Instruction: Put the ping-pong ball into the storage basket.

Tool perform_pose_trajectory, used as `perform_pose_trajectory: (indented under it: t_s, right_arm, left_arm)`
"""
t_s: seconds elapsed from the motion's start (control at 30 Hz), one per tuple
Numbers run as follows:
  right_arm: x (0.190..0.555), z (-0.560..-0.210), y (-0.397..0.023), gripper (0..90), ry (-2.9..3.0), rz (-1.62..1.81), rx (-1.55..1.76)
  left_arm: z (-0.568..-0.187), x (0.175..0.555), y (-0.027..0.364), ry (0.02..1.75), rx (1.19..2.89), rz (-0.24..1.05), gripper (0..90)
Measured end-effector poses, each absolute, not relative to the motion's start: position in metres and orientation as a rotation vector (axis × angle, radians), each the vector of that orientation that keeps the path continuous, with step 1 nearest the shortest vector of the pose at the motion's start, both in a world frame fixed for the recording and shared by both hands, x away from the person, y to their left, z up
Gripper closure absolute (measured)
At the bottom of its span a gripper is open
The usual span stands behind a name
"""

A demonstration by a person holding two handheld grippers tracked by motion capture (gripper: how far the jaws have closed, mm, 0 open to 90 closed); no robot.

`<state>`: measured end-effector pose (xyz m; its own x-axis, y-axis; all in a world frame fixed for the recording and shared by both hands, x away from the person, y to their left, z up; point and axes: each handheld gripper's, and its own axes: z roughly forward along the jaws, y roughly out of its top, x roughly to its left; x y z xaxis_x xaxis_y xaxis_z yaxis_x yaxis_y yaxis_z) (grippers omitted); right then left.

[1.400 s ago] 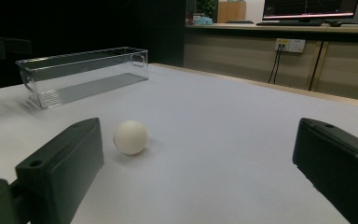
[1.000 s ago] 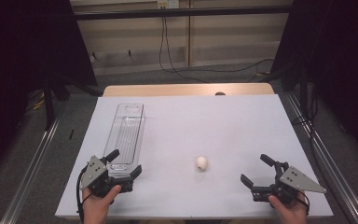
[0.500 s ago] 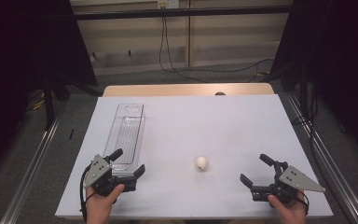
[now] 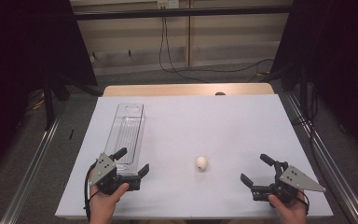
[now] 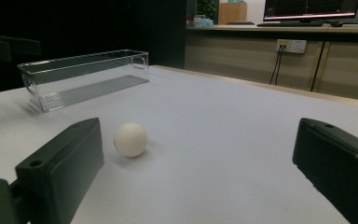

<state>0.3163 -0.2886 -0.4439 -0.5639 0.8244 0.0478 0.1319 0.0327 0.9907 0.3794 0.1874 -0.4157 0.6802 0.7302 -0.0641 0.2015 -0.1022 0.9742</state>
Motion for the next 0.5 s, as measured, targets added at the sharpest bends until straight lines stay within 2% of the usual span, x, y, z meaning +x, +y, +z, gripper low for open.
perform_pose_trajectory:
  t_s: [0.5]
  right_arm:
    - [0.317,-0.445,-0.289,1.5,1.756,1.581,0.972]
  left_arm:
    - [-0.411,0.383,0.174,0.742,1.672,0.512,1.7]
